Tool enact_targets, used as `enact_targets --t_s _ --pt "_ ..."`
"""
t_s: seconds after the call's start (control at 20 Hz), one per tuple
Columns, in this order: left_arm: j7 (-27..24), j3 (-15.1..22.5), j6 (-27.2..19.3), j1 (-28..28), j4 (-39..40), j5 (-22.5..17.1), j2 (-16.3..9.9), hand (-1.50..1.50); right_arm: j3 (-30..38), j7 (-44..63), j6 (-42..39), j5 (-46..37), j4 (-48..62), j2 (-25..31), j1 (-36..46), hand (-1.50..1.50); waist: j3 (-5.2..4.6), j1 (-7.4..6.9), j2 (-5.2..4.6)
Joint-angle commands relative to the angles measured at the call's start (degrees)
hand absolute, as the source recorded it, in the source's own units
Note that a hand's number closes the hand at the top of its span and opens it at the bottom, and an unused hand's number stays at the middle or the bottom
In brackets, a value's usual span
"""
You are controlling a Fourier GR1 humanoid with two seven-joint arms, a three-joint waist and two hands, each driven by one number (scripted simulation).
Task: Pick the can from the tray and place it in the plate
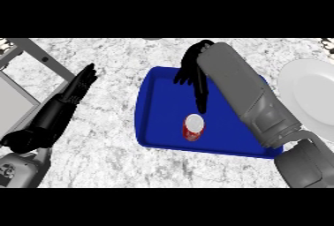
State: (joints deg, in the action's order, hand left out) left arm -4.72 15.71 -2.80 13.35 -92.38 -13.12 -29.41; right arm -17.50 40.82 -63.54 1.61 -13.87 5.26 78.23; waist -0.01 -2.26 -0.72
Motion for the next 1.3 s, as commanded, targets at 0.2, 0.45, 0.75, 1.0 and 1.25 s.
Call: enact_targets --t_s 0.2,0.45,0.75,1.0,1.25 --pt "3.3 -2.0 1.1 -0.7 -3.4 -0.2 0.5 0.00 -2.4 -2.4 -5.3 -4.2 -0.6 -1.9 -3.8 -1.50 0.03 0.34 0.21" --pt "1.1 -2.8 1.9 -0.1 1.4 2.2 1.9 0.00 -2.7 -2.5 -7.5 -5.3 -1.3 -2.7 -5.9 -1.50 0.01 1.19 0.31" --pt "6.4 -4.1 2.1 -0.3 -3.7 1.4 2.6 0.00 -3.1 -0.3 -7.2 -5.0 -2.6 -5.2 -8.2 -1.50 0.02 1.31 0.70" --pt "2.7 -3.3 2.9 -3.1 -3.0 4.4 3.8 0.00 -5.0 -1.6 -8.4 -7.3 -4.7 -5.2 -13.0 -1.50 0.02 1.40 0.55" --pt "-0.5 -4.3 3.0 -6.3 -2.0 5.9 5.2 0.00 -4.8 3.7 -9.1 -4.6 -9.2 -5.2 -14.0 -1.50 -0.03 2.49 1.11"
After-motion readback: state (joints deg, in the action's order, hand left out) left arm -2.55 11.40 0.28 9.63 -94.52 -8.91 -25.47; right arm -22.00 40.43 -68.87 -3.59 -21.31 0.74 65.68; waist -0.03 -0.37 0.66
